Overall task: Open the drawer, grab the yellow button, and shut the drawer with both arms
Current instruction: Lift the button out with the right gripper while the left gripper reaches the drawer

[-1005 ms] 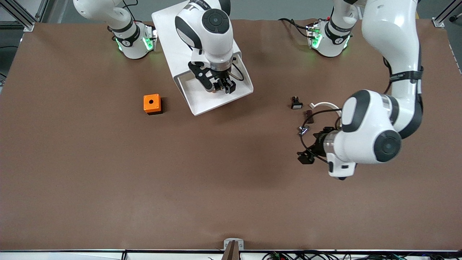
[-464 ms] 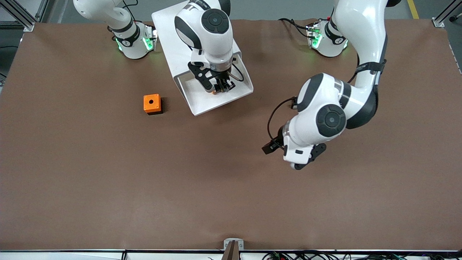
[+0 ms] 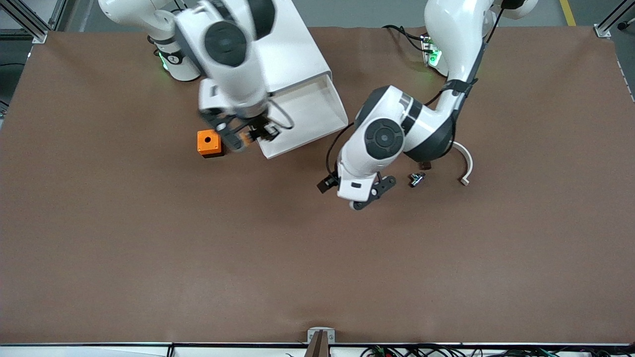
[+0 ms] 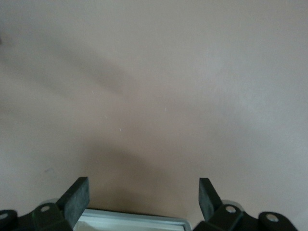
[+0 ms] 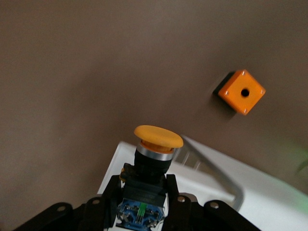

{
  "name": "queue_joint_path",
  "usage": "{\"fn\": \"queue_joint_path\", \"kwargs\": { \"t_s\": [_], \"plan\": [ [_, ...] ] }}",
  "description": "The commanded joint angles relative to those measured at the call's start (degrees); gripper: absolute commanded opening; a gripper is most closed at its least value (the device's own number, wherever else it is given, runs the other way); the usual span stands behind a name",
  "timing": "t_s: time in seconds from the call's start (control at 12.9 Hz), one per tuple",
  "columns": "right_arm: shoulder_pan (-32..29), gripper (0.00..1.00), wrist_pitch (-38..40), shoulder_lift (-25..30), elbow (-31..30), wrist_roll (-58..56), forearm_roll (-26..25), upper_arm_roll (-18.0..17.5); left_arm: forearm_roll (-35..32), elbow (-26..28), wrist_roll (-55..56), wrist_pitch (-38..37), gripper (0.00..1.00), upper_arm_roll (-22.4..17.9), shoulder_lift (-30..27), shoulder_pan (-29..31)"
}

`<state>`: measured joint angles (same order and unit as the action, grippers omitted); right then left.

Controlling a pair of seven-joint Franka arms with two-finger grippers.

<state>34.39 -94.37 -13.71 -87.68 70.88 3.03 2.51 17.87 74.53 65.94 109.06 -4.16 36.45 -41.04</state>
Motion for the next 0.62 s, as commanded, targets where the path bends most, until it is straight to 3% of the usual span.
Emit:
{"fn": "queue_joint_path", "kwargs": {
  "t_s": [0.0,0.23,0.39,0.54],
  "plan": [
    [-12.80,0.00,0.69,1.84,-1.96,-21.92,-0.48,-0.92,2.07,1.23,2.16,0.80,1.00,0.64,0.02,-1.84],
    [-23.90,0.00,-7.45,1.14,-7.04,-40.94,-4.42,-1.01,2.69,2.55,6.12,0.71,1.00,2.66,-0.33,-3.60],
    [-31.10,0.00,-17.46,0.27,-12.58,-52.98,-5.14,-1.01,2.69,3.34,9.54,0.45,1.00,3.10,-0.50,-5.62],
    [-37.70,0.00,-28.19,-4.19,-16.02,-63.72,-5.32,-1.01,2.69,3.43,13.58,0.01,1.00,4.59,-0.51,-7.20]
  ]
}}
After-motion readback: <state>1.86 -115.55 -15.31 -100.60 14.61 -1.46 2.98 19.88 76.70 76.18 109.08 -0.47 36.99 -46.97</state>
